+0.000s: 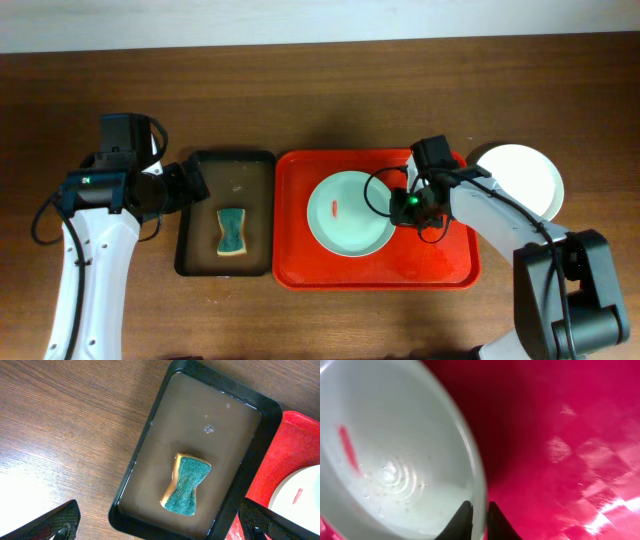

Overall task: Clean dirty plates on tray and stack at the side
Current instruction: 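Drag the pale green plate toward the tray center with the right gripper, then lower the left gripper into the black tray and grasp the sponge, then scrub the pale green plate with the sponge while the right gripper holds it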

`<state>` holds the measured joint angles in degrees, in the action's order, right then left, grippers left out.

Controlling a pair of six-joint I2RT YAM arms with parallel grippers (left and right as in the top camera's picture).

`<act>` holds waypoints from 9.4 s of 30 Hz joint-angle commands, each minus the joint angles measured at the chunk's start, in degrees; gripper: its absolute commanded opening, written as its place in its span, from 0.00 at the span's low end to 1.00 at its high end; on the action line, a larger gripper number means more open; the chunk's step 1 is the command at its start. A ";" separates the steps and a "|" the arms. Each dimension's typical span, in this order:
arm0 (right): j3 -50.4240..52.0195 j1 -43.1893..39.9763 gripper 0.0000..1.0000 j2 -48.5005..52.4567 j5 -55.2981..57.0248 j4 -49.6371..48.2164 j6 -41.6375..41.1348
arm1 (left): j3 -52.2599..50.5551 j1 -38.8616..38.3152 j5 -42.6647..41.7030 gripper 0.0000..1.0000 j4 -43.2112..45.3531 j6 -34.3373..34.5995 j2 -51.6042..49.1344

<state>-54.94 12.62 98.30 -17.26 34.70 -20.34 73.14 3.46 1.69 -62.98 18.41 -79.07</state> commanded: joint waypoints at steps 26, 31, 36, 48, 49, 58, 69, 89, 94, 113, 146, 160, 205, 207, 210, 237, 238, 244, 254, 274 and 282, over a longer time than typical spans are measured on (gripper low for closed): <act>0.39 0.15 0.98 -0.44 -3.10 -0.07 1.66 | 0.42 0.20 -0.44 0.99 0.11 0.37 0.28; 0.39 0.15 0.98 -0.44 -3.10 -0.07 1.66 | 0.42 0.20 -0.42 0.99 0.11 0.37 0.28; 0.39 0.15 0.98 -0.44 -3.10 -0.04 1.66 | 0.42 0.20 -0.44 0.99 0.11 0.37 0.28; 0.39 0.15 0.98 -0.44 -3.10 -0.04 1.66 | 0.42 0.20 -0.44 0.99 0.72 0.37 0.28; 0.39 0.15 0.98 -0.44 -3.10 -0.07 1.66 | 0.42 0.17 -0.44 0.99 1.09 0.39 0.28; 0.39 0.15 0.98 -0.44 -3.10 -0.04 1.66 | 0.39 -0.59 -12.87 0.99 1.20 0.35 0.28; -3.26 -4.76 0.98 -0.59 -7.58 -4.11 1.01 | -0.04 -12.70 -7.82 0.43 -0.79 0.33 0.28; -3.26 -4.79 0.71 -0.55 -11.80 3.74 0.39 | -0.74 -13.97 -2.16 0.54 -7.67 0.37 -14.58; -2.82 -4.07 0.21 -0.52 -7.34 5.60 0.37 | -0.74 -13.97 0.07 0.55 -4.63 0.37 -16.61; 0.33 2.54 0.04 -0.44 2.47 0.63 -1.64 | -8.61 -13.97 0.26 0.50 4.37 0.39 -17.75; 0.35 2.73 0.04 -0.44 -4.66 0.20 -2.89 | -5.95 -9.70 -1.53 0.00 12.15 -4.81 -19.65; 0.35 2.82 0.31 -0.42 2.40 -0.46 -2.91 | -3.74 -12.07 -2.93 0.00 9.11 -4.83 -21.29; 0.37 10.29 0.04 -0.42 -0.04 -0.20 -5.29 | 1.68 -32.57 -3.80 0.00 14.32 8.68 -31.63; 0.37 10.29 0.04 -0.42 -0.07 -0.20 -5.29 | 1.68 -32.57 -3.93 0.00 14.32 9.01 -32.72; 0.37 10.29 0.04 -0.42 -0.04 -0.24 -5.29 | 1.68 -32.81 -6.19 0.00 14.34 8.98 -35.41; 0.42 10.32 0.04 -0.42 -1.68 -0.44 -5.31 | 6.27 -29.35 -6.97 0.00 10.10 3.82 -26.91; 0.42 10.32 0.04 -0.42 -1.68 -0.46 -5.31 | 5.33 -29.83 -6.99 0.00 10.67 3.82 -26.99; 0.42 10.32 0.04 -0.42 -1.62 -0.44 -5.68 | -1.16 -33.77 -5.64 0.00 16.52 6.14 -26.99; 0.42 12.15 0.04 -0.42 -1.97 -0.31 -5.68 | -10.23 -34.45 -8.96 0.00 25.75 7.93 -27.02; 0.42 14.80 0.04 -0.42 -1.49 -1.09 -5.70 | 0.20 -31.91 -3.52 0.00 18.60 4.50 -26.99; 0.42 14.80 0.04 -0.42 -1.09 -1.09 -5.70 | -8.39 -31.91 -3.45 0.01 21.88 6.03 -26.99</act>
<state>-54.83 26.33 98.30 -16.93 34.00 -26.17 68.29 -28.58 -2.72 -42.35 23.64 -106.34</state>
